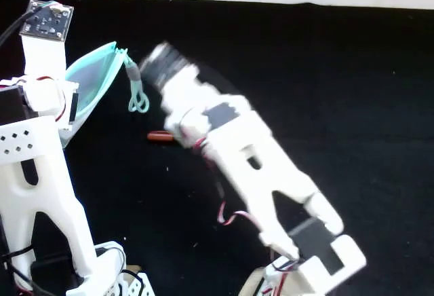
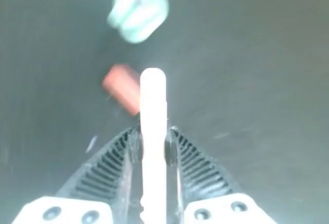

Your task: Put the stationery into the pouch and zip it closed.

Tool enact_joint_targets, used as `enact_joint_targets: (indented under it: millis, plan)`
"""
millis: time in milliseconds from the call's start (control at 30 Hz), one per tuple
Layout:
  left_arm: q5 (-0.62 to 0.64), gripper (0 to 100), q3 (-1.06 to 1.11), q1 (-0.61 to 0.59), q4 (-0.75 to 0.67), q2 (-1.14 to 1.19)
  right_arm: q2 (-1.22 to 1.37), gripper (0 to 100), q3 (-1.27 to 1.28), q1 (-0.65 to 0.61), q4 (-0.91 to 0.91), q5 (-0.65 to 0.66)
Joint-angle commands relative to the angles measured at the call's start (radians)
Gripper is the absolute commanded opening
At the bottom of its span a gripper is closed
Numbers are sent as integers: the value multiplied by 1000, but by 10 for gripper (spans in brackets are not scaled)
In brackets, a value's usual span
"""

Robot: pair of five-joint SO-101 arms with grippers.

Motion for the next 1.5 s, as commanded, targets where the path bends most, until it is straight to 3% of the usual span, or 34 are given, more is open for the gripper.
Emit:
enact_joint_targets:
  millis: [0,200,367,667,967,1467]
  plan:
    - [8,7,2,10,2,12,-140,6,-189,77,2,-224]
    - [8,7,2,27,5,12,-160,6,-499,47,-58,-537]
    - [8,7,2,30,8,12,-102,6,-644,-64,-65,-667]
    - [8,7,2,30,8,12,143,6,-855,-180,-124,-675]
    - [8,7,2,30,2,12,493,6,-1092,-196,-211,-626]
    - [9,7,-2,13,-21,12,595,6,-1141,-151,2,-562]
